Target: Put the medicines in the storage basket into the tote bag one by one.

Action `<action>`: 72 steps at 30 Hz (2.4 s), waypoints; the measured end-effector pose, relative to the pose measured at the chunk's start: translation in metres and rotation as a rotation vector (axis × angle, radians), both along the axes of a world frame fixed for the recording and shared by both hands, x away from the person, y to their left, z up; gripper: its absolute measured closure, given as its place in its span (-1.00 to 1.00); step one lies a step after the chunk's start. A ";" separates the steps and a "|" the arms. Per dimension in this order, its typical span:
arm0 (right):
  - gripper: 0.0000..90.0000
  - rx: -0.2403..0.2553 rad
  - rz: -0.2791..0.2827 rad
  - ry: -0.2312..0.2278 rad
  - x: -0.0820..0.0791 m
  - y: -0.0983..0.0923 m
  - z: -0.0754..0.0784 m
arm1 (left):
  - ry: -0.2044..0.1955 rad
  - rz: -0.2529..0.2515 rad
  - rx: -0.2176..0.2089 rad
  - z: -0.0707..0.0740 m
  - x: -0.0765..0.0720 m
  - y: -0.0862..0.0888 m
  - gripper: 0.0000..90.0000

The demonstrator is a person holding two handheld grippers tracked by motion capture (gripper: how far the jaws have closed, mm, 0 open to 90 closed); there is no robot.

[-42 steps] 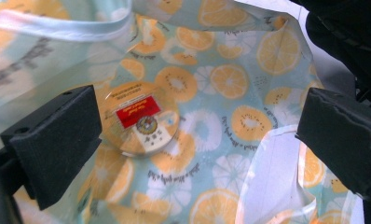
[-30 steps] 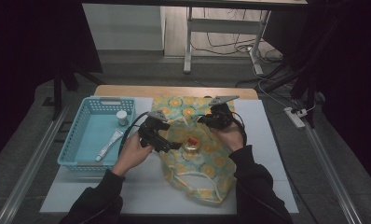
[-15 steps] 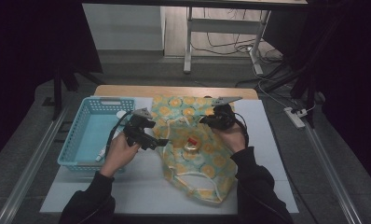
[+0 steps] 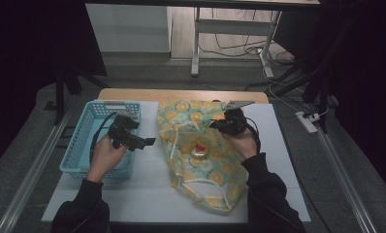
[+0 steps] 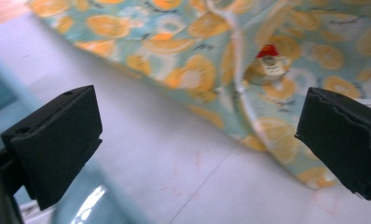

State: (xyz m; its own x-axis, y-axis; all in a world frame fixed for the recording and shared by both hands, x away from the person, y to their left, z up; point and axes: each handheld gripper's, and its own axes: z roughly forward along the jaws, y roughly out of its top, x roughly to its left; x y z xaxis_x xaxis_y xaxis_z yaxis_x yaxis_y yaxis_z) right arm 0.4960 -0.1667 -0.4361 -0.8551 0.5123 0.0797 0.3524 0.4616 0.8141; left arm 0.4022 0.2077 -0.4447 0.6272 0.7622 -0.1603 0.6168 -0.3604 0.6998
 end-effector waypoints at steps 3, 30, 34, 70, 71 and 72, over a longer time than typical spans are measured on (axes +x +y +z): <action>0.99 -0.001 -0.001 0.001 0.000 0.000 0.000 | 0.025 0.028 0.002 -0.002 0.000 0.010 -0.97; 0.99 -0.009 0.001 -0.006 -0.001 0.003 -0.002 | 0.149 0.163 0.142 -0.043 0.007 0.068 -1.00; 0.99 -0.010 0.002 -0.006 -0.002 0.003 -0.003 | 0.187 0.183 0.179 -0.051 0.010 0.072 -0.99; 0.99 -0.017 0.009 -0.007 -0.003 0.006 -0.004 | 0.339 0.174 0.292 -0.070 0.015 0.071 0.63; 0.99 -0.017 0.008 -0.006 -0.003 0.006 -0.004 | 0.340 0.178 0.291 -0.070 0.015 0.071 0.64; 0.99 -0.018 0.008 -0.007 -0.003 0.006 -0.004 | 0.347 0.189 0.285 -0.070 0.015 0.071 0.64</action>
